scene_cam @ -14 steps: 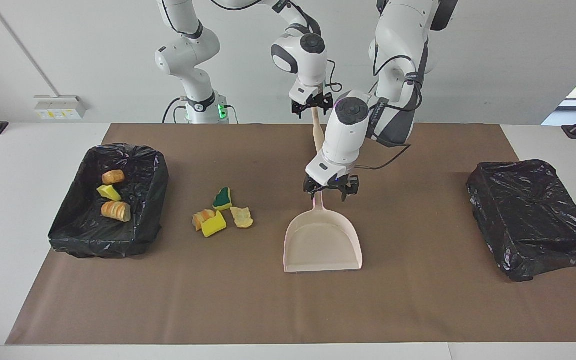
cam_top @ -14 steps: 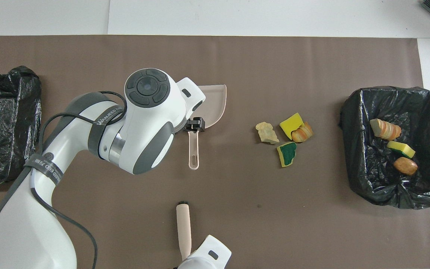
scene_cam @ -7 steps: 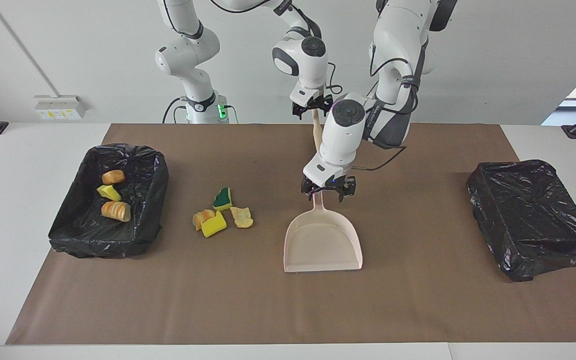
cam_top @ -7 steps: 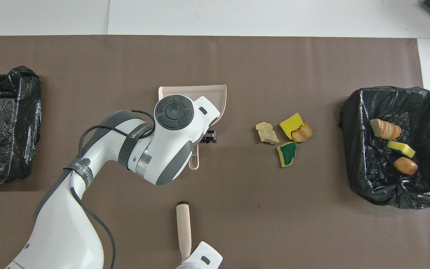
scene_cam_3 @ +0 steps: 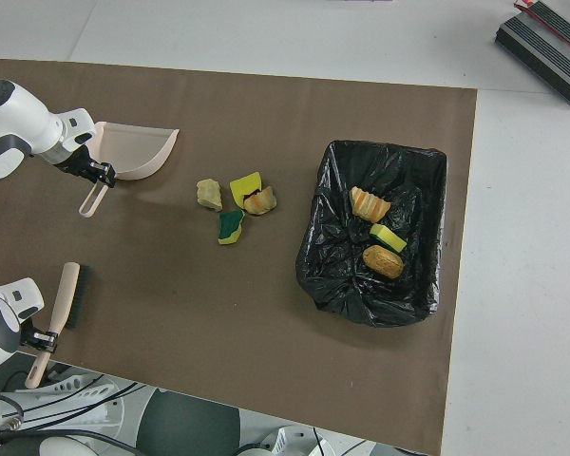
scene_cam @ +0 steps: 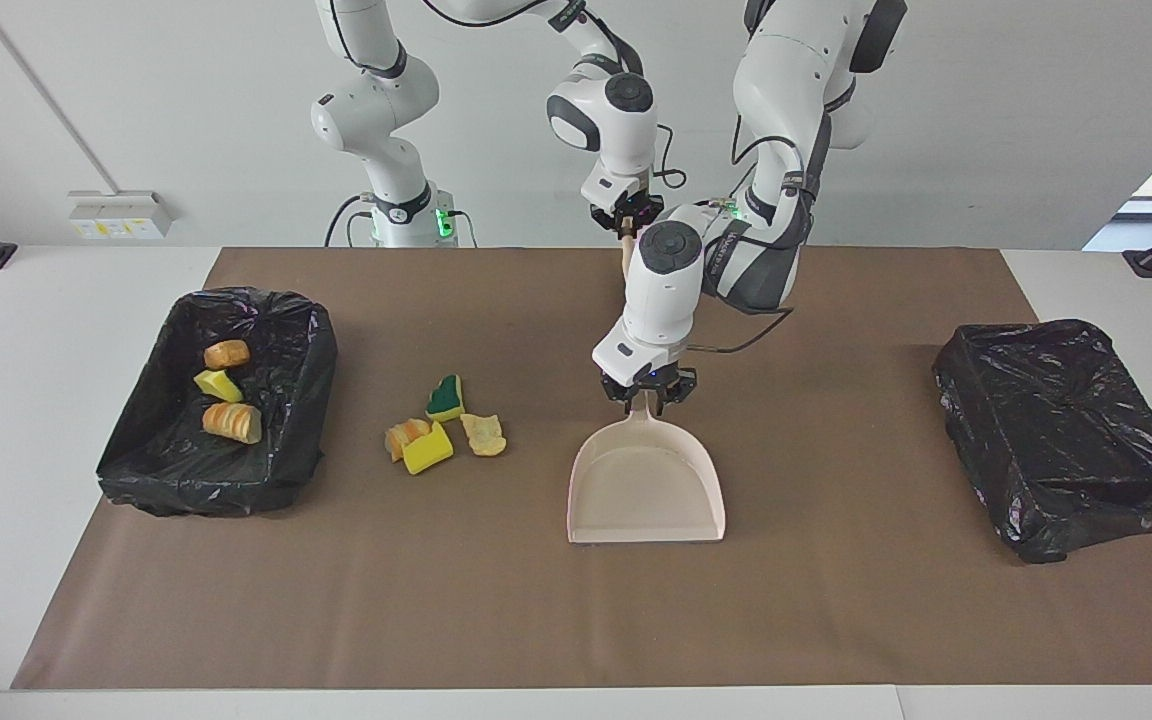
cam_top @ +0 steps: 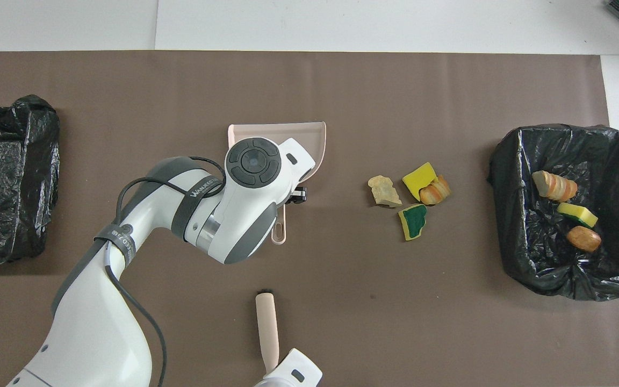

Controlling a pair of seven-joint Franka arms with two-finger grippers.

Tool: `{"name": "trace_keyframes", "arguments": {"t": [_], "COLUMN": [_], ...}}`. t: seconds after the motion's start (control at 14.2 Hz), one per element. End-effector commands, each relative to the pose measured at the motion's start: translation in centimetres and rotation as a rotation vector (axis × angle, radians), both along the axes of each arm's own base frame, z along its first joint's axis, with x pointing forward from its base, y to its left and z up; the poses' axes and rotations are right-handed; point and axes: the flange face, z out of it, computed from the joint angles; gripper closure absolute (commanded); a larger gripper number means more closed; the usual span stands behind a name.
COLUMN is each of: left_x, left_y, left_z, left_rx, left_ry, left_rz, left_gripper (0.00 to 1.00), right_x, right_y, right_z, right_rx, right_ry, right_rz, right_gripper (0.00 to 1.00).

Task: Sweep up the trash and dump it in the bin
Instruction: 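Grasp the dustpan handle with the left gripper while the right gripper takes the brush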

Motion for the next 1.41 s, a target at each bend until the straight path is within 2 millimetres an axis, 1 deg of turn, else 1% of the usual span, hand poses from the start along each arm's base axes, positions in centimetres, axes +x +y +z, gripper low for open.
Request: {"name": "trace_keyframes", "arguments": {"t": [0.0,0.14,0.21,0.28,0.35,0.42,0.49,0.64,0.71,0.78,0.85,0.92,0.99,1.06,1.13,1.2,1.27,1.34], "left_x": [0.7,0.8,0.8,0.9,0.9,0.6,0.6,0.6,0.7,0.6,0.4,0.2,0.0,-0.3,-0.3,-0.6,-1.2,-1.7], "left_y": [0.8,1.5,1.9,2.8,3.6,4.2,4.5,4.7,5.1,5.4,5.6,5.9,6.2,6.4,6.9,7.1,7.2,7.4], "left_z": [1.3,2.3,3.2,4.4,5.3,5.7,5.8,5.9,5.8,5.7,5.8,5.6,5.7,5.6,5.6,5.3,5.2,5.0], "left_rx": [0.032,0.067,0.075,0.084,0.096,0.112,0.121,0.127,0.136,0.143,0.148,0.154,0.162,0.166,0.169,0.183,0.203,0.220], "left_ry": [-0.031,-0.030,-0.033,-0.027,-0.013,0.015,0.029,0.041,0.061,0.082,0.104,0.131,0.152,0.179,0.195,0.205,0.213,0.221], "left_rz": [-0.004,-0.038,-0.079,-0.139,-0.200,-0.278,-0.339,-0.490,-0.562,-0.634,-0.723,-0.807,-0.883,-0.946,-0.990,-1.019,-1.048,-1.085], "left_gripper": [0.90,0.94,0.97,0.98,0.98,0.97,0.97,0.97,0.97,0.97,0.97,0.98,1.00,1.00,1.00,1.00,1.00,1.00], "right_x": [0.5,2.5,2.7,3.9,4.7,5.6,6.7,8.7,9.9,11.4,13.6,16.6,19.6,21.8,23.7,25.0,25.7,26.2], "right_y": [-1.4,-4.3,-5.7,-7.9,-9.6,-11.3,-12.7,-14.5,-15.9,-17.5,-19.7,-22.7,-26.2,-28.8,-30.8,-31.9,-32.2,-32.6], "right_z": [1.1,4.4,6.0,7.7,9.1,9.9,9.8,10.0,9.8,9.4,8.8,7.8,7.2,6.9,6.8,6.1,5.5,4.5], "right_rx": [-0.054,-0.087,-0.104,-0.121,-0.128,-0.146,-0.188,-0.272,-0.324,-0.371,-0.404,-0.423,-0.435,-0.451,-0.467,-0.493,-0.498,-0.486], "right_ry": [0.015,0.006,0.016,0.028,0.030,0.031,0.020,-0.038,-0.063,-0.086,-0.094,-0.096,-0.107,-0.110,-0.106,-0.103,-0.104,-0.103], "right_rz": [-0.020,-0.040,-0.024,-0.025,-0.024,-0.016,-0.015,-0.011,-0.007,0.003,0.040,0.056,0.072,0.109,0.127,0.143,0.150,0.148], "right_gripper": [1.00,1.00,1.00,1.00,1.00,1.00,1.00,1.00,1.00,1.00,1.00,1.00,1.00,1.00,1.00,1.00,1.00,1.00]}}
